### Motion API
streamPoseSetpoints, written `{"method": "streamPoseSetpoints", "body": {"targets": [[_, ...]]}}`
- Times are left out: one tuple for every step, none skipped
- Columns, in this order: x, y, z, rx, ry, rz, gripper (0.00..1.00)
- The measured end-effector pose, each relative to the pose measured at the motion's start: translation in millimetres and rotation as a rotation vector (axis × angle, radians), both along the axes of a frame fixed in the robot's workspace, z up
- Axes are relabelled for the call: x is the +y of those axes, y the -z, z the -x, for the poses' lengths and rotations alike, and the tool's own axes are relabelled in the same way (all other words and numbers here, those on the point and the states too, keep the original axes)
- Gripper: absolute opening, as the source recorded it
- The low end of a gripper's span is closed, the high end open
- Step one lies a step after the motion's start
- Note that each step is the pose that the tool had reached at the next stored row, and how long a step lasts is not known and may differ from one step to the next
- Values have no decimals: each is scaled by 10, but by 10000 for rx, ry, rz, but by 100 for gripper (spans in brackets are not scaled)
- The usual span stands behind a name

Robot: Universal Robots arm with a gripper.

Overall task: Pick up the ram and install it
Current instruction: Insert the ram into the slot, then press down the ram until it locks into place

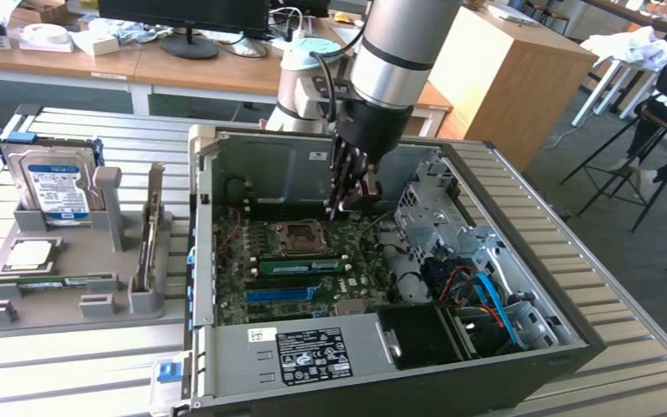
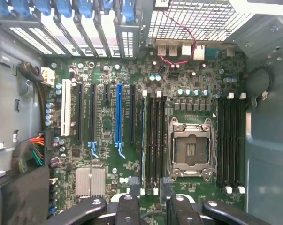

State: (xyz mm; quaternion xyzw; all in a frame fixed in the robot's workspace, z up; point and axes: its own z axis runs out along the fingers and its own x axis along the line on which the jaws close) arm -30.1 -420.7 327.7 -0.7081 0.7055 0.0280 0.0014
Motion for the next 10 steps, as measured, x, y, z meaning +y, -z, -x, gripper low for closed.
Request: {"method": "streamPoseSetpoints", "body": {"targets": [[0, 0, 0, -1, -1, -1, 31], [0, 0, 0, 0, 0, 0, 31], [0, 0, 0, -1, 0, 0, 31], [0, 0, 0, -1, 0, 1, 31], [0, -1, 0, 0, 0, 1, 31], [0, 0, 0, -1, 0, 1, 31], [0, 0, 0, 0, 0, 1, 31], [0, 0, 0, -1, 0, 0, 31], [0, 0, 0, 0, 0, 1, 31], [0, 0, 0, -1, 0, 1, 31]]}}
